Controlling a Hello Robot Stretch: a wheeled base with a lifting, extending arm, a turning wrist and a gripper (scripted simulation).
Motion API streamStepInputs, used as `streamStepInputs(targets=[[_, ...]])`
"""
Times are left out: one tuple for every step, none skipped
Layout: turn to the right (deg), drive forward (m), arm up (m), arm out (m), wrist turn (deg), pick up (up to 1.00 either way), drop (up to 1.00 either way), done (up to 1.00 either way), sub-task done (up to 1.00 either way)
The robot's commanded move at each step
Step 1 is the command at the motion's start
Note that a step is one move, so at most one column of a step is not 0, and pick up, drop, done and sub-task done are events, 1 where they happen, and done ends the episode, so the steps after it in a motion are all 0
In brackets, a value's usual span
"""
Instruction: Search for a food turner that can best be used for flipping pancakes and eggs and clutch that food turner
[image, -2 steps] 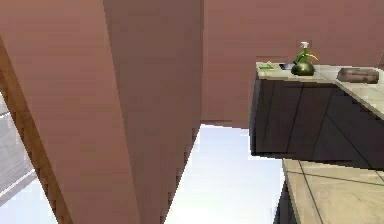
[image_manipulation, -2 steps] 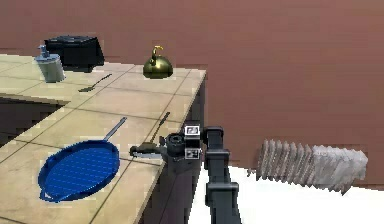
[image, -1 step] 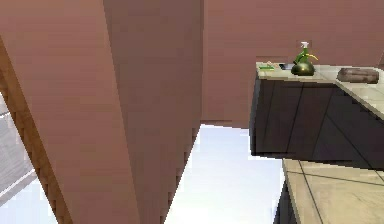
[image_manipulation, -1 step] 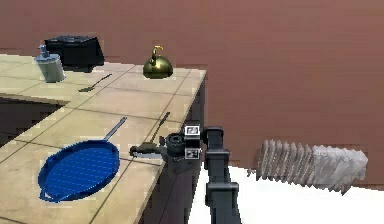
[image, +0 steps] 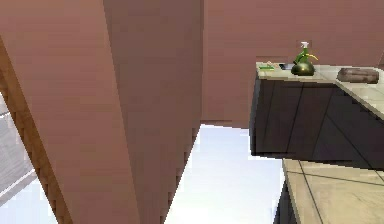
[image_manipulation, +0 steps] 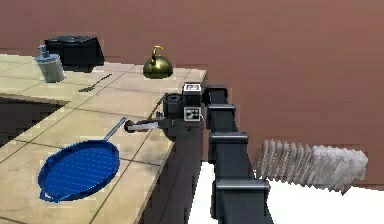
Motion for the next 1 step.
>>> streamStepInputs(targets=[[0.0,0.00,0.00,0.00,0.0,0.00,0.00,1.00,0.00]])
